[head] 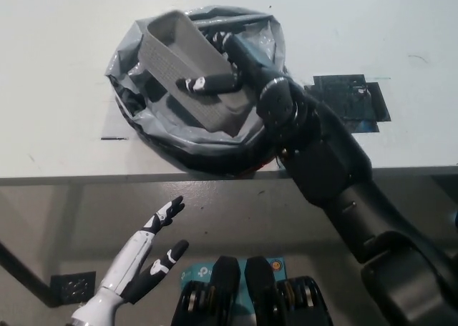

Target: Use the right hand to pick up a small rectangular container and put it into a plastic bag and lift the bag

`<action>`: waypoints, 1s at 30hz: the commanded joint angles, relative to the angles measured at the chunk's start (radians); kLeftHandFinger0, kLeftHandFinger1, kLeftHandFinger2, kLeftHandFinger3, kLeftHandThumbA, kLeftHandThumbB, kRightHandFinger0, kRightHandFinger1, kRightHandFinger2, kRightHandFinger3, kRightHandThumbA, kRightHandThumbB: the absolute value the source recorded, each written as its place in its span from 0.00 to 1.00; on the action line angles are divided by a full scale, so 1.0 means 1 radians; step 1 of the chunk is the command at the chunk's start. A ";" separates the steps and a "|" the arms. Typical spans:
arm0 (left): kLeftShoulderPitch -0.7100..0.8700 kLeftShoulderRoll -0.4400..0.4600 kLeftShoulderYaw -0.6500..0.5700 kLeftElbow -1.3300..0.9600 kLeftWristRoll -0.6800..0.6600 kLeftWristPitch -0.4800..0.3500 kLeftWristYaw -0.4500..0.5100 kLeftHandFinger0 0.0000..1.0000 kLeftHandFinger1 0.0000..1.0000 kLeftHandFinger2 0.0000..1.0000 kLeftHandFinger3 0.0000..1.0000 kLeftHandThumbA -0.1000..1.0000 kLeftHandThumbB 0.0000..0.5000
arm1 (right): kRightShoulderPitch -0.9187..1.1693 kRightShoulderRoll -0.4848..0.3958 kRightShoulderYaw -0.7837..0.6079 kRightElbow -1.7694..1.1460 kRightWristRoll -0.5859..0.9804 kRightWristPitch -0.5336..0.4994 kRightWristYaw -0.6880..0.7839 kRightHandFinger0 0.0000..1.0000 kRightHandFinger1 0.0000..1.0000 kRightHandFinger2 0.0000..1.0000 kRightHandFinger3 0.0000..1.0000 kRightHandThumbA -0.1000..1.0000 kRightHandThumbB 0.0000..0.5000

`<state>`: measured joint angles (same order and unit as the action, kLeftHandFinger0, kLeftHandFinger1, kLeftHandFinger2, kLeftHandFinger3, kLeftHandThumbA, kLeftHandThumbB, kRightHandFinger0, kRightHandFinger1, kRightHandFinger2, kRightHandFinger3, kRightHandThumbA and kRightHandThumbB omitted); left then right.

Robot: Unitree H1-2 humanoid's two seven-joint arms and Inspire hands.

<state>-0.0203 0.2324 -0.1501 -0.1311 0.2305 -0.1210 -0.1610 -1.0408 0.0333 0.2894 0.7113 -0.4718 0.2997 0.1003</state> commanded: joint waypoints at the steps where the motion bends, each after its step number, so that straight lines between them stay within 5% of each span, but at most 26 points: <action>1: -0.019 0.017 -0.002 -0.024 0.002 -0.009 -0.016 1.00 1.00 1.00 1.00 0.96 0.52 | -0.040 -0.016 0.010 -0.009 -0.002 -0.063 -0.030 0.12 0.44 0.72 0.80 0.12 0.41; 3: -0.019 0.017 -0.002 -0.025 0.000 -0.008 -0.018 1.00 1.00 1.00 1.00 0.96 0.52 | -0.041 -0.018 0.017 -0.008 -0.008 -0.059 -0.024 0.12 0.44 0.72 0.80 0.12 0.41; 4: -0.022 0.016 -0.001 -0.022 -0.001 -0.010 -0.019 1.00 1.00 1.00 1.00 0.95 0.51 | -0.049 -0.032 0.038 -0.010 -0.011 -0.051 0.030 0.53 0.83 1.00 1.00 0.41 0.57; 6: -0.027 0.016 -0.002 -0.020 -0.001 -0.011 -0.021 1.00 1.00 1.00 1.00 0.95 0.51 | -0.062 -0.053 0.071 -0.008 -0.008 -0.050 0.116 0.83 1.00 1.00 1.00 0.54 0.64; 7: -0.030 0.016 -0.002 -0.019 -0.001 -0.012 -0.022 1.00 1.00 1.00 1.00 0.95 0.50 | -0.072 -0.067 0.101 -0.009 -0.025 -0.044 0.145 1.00 1.00 1.00 1.00 0.67 0.75; 13: -0.033 0.017 -0.002 -0.018 -0.003 -0.015 -0.024 1.00 1.00 1.00 1.00 0.95 0.50 | -0.081 -0.105 0.177 -0.046 -0.040 -0.041 0.203 1.00 1.00 1.00 1.00 0.77 1.00; 25: -0.040 0.013 0.002 -0.014 -0.001 -0.018 -0.027 1.00 1.00 1.00 1.00 0.95 0.51 | -0.105 -0.131 0.196 -0.097 -0.060 -0.055 0.177 1.00 1.00 1.00 1.00 0.86 1.00; 30: -0.041 0.013 0.002 -0.015 0.002 -0.017 -0.027 1.00 1.00 1.00 1.00 0.96 0.51 | -0.115 -0.139 0.143 -0.181 -0.042 -0.082 0.123 1.00 1.00 1.00 1.00 0.89 0.90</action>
<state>-0.0497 0.2331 -0.1498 -0.1305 0.2306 -0.1209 -0.1857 -1.0711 -0.0862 0.4712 0.6158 -0.5077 0.2790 0.2712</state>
